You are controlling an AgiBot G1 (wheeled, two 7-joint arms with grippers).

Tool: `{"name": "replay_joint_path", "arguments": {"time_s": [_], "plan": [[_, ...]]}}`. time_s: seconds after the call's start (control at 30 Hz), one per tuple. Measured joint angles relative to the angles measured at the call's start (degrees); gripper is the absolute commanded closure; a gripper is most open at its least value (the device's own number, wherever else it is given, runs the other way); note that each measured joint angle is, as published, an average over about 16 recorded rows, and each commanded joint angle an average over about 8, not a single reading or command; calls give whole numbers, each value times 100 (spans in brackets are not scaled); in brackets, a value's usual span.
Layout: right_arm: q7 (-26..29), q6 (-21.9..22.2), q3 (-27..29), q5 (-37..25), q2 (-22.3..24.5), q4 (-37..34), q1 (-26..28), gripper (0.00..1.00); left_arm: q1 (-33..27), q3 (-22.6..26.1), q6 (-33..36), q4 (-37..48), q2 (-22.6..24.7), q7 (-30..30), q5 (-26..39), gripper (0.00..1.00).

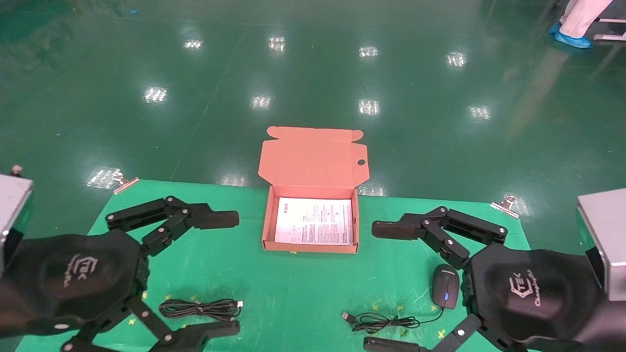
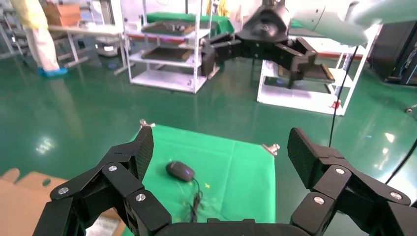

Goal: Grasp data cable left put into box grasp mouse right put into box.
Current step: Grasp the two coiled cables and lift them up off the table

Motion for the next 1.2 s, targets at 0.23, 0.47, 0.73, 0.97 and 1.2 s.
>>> {"name": "replay_joint_path", "arguments": {"time_s": [0.23, 0.47, 0.73, 0.97, 1.2], "plan": [[-139, -84, -151, -529, 50, 95, 311, 0, -397, 303, 173, 101, 56, -127, 481, 0], [-455, -235, -463, -1337, 15, 209, 813, 0, -918, 795, 300, 189, 162, -339, 1114, 0], [-1057, -362, -1075, -2373, -120, 306, 1470, 0, -1591, 1568, 361, 249, 377, -449, 1964, 0], [-1615, -360, -1749, -3244, -277, 343, 1980, 0, -2215, 2359, 357, 334, 689, -439, 2846, 0], [-2012, -273, -2367, -4051, -452, 355, 2316, 0, -2727, 3090, 294, 436, 1068, -411, 3785, 0]]}}
